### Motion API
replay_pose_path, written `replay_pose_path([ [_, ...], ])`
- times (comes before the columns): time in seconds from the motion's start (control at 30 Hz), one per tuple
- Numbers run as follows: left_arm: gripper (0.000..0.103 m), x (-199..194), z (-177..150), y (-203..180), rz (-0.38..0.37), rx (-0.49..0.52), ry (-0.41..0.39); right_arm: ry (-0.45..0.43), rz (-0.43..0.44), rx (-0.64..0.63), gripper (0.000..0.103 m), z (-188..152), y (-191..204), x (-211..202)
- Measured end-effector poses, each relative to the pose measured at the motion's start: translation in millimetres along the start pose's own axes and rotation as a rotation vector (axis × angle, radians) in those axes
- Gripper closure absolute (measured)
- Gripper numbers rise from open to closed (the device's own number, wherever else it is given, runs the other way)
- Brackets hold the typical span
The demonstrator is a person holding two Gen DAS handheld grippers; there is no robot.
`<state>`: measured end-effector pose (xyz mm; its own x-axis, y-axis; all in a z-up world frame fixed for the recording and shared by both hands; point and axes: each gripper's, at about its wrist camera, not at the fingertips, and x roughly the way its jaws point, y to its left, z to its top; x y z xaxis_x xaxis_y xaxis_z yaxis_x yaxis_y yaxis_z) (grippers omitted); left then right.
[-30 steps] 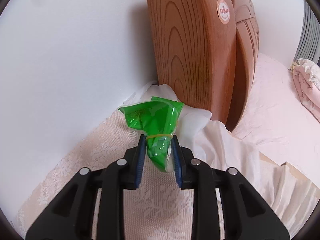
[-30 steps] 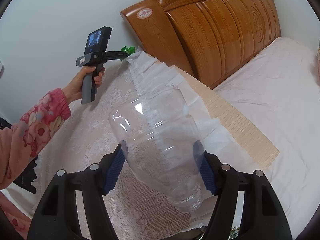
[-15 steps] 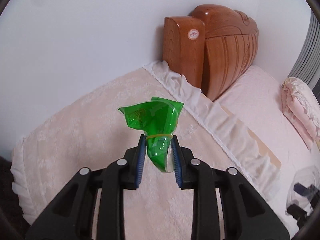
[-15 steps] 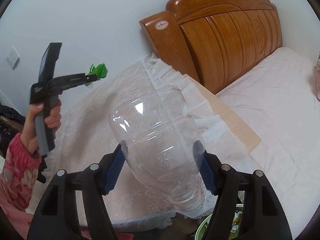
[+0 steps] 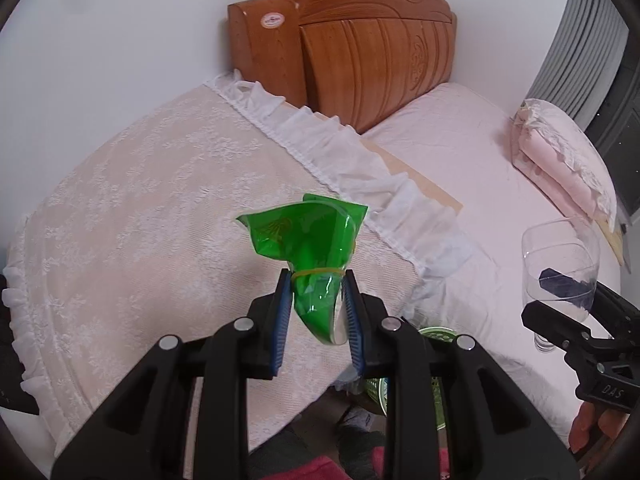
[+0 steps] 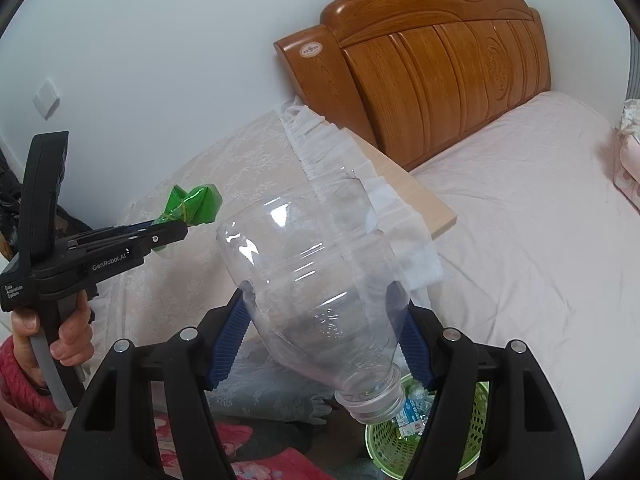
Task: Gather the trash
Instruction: 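Carry the green wrapper and plastic bottle to the wastebasket with both tools, then release the green wrapper with the left tool while the right tool drops the bottle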
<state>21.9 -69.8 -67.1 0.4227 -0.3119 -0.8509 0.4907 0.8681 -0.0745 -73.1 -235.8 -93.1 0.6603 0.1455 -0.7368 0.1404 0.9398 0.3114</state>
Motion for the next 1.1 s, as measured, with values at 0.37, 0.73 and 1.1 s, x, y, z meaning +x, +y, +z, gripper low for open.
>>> replay_pose_path([
  [0.37, 0.078, 15.1, -24.9, -90.7, -0.099, 0.207, 0.077, -0.051, -0.096, 0.110, 0.034, -25.4, -43.6, -22.0],
  [0.73, 0.078, 53.8, -71.8, -179.7, -0.223, 0.360, 0.231, -0.009, -0.220, 0.276, 0.034, -79.8, -102.2, -56.8],
  [1.1, 0.058, 57.2, -92.5, -224.5, -0.272, 0.437, 0.283, -0.028, -0.258, 0.342, 0.034, -121.0, -147.4, -79.7],
])
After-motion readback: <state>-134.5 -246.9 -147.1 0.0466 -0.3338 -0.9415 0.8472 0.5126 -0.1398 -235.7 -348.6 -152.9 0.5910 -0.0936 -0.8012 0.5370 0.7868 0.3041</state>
